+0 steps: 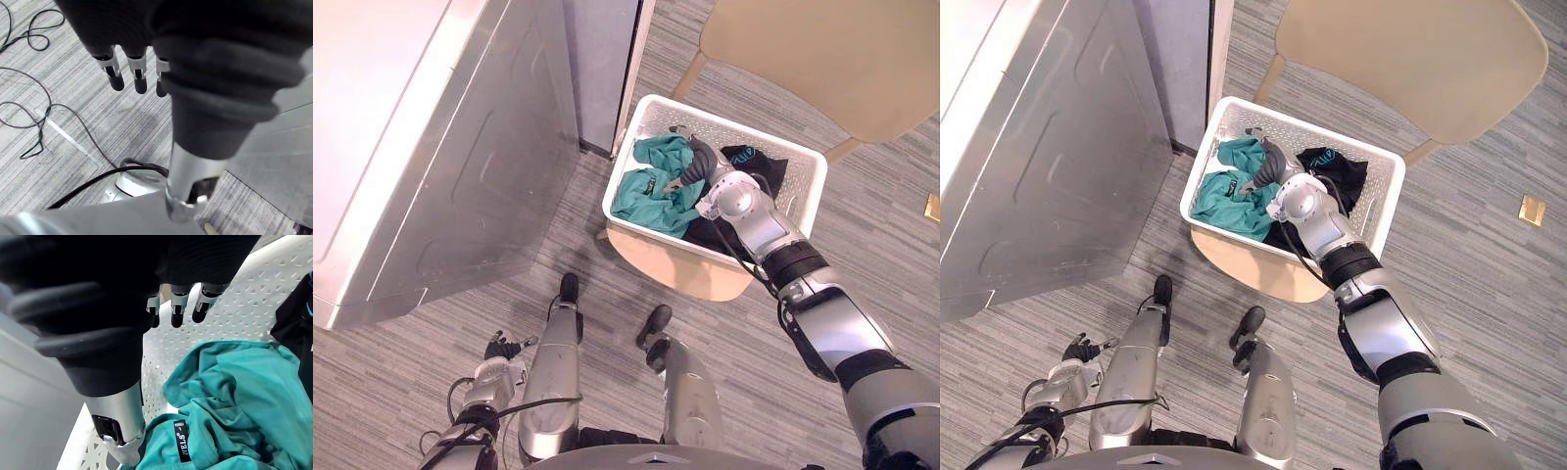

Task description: Pick up the laundry basket with both hands and put the clothes into the washing machine.

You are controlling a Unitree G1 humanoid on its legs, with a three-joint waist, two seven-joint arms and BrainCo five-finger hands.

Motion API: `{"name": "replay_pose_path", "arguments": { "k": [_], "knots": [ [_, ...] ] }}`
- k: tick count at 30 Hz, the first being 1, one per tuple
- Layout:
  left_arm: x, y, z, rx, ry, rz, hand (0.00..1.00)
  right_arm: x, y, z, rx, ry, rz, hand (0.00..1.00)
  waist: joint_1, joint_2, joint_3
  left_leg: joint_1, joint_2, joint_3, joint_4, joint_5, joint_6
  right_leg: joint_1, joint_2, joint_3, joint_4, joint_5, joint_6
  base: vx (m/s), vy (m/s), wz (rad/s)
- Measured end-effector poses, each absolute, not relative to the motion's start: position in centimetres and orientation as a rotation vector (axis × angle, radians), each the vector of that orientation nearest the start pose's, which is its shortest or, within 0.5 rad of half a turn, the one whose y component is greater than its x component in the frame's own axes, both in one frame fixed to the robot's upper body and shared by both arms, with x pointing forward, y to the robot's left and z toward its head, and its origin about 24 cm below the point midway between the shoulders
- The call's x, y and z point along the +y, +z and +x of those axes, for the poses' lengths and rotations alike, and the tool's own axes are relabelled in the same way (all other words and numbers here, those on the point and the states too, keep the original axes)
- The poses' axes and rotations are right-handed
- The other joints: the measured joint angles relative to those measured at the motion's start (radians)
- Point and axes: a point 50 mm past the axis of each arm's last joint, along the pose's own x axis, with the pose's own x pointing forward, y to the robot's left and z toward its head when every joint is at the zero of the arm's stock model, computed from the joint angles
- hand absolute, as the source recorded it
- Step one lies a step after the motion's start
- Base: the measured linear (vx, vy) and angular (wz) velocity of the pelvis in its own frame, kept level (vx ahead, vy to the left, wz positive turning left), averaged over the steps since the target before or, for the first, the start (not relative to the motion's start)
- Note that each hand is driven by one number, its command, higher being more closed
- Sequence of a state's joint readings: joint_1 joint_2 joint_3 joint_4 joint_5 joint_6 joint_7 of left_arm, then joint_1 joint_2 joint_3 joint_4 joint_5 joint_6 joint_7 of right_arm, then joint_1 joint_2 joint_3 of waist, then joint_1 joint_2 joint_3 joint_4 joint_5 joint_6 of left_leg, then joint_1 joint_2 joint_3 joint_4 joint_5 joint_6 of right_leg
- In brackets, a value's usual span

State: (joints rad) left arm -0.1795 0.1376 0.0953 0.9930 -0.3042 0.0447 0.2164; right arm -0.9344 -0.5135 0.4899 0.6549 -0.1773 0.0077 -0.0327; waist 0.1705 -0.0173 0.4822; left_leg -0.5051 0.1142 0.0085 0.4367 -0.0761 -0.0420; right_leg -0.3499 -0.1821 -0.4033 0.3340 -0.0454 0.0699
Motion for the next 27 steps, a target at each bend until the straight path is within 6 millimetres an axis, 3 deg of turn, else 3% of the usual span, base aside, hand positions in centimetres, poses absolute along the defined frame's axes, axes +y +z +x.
{"name": "replay_pose_path", "arguments": {
  "k": [7,12,21,27],
  "knots": [
    [21.6,-11.6,20.4,0.843,0.445,-0.110,0.00,-15.7,16.4,39.5,-0.180,0.163,-0.983,0.00,0.001,-0.002,0.000,-0.034,0.014,-0.005,-0.001,0.001,-0.005,-0.019,0.018,-0.004,-0.025,0.016,-0.009,-0.01,-0.006,-0.02],
    [21.5,-11.2,21.0,0.825,0.440,-0.098,0.00,-17.2,15.0,39.8,-0.087,0.101,-0.983,0.00,0.003,-0.005,0.001,-0.066,0.017,-0.012,0.002,0.011,-0.006,-0.040,0.026,-0.017,-0.038,0.025,-0.011,0.02,-0.013,0.03],
    [21.1,-9.9,22.8,0.749,0.463,-0.137,0.00,-19.6,15.8,40.1,-0.073,-0.094,-0.866,0.00,0.014,-0.007,0.001,-0.177,0.021,-0.044,0.036,0.015,-0.006,-0.118,0.036,-0.045,-0.036,0.036,-0.018,-0.01,-0.005,0.03],
    [19.9,-7.9,24.8,0.630,0.464,-0.192,0.00,-20.7,18.1,40.4,-0.122,-0.217,-0.727,0.00,0.020,-0.007,0.001,-0.246,0.015,-0.066,0.043,0.019,-0.005,-0.165,0.032,-0.069,-0.031,0.039,-0.018,0.00,-0.002,0.06]
  ]
}}
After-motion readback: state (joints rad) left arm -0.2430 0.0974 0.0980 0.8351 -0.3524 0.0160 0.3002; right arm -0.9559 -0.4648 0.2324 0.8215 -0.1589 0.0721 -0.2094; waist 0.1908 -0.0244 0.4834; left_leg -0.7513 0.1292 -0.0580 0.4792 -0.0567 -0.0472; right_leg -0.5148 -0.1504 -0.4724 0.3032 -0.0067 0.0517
